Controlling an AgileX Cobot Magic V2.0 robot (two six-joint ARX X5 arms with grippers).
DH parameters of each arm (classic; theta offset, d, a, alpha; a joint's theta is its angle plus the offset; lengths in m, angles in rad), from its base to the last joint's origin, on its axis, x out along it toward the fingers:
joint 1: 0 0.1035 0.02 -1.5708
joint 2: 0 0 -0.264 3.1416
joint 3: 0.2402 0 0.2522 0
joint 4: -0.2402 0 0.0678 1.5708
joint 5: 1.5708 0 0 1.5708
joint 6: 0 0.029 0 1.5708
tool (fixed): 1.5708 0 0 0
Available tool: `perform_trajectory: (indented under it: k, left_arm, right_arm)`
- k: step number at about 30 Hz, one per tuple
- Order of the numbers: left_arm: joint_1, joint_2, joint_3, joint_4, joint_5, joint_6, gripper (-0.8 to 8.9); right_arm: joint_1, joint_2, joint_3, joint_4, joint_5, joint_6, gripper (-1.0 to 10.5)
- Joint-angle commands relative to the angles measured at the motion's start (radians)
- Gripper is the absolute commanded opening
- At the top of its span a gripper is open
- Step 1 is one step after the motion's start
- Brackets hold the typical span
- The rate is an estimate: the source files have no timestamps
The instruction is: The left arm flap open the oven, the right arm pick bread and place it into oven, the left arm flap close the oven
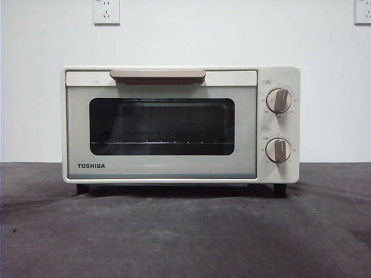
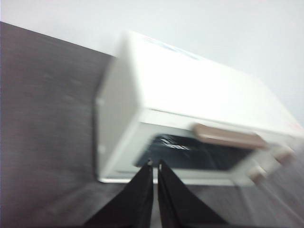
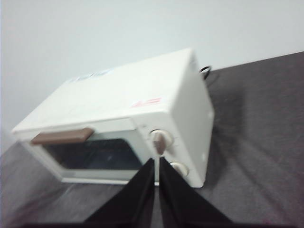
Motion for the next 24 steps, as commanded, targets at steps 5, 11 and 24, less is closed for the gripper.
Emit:
perform_trajectory:
  k: [5, 11, 24]
  left_arm:
    - [-0.134, 0.125, 0.169, -0.08, 0.047, 0.134, 0.17]
    - [-0.218, 0.178, 0.249, -0.1, 0.114, 0.253, 0.17]
    - [-0.235, 0.091, 0.256, -0.097, 0.237, 0.243, 0.3]
  right_arm:
    - [0.046, 0.112, 0.145, -0.093, -0.041, -0.16, 0.1]
    - [0.154, 0.187, 0.231, -0.173, -0.082, -0.233, 0.1]
    - [0.18, 0.192, 0.264, -0.28, -0.164, -0.241, 0.2]
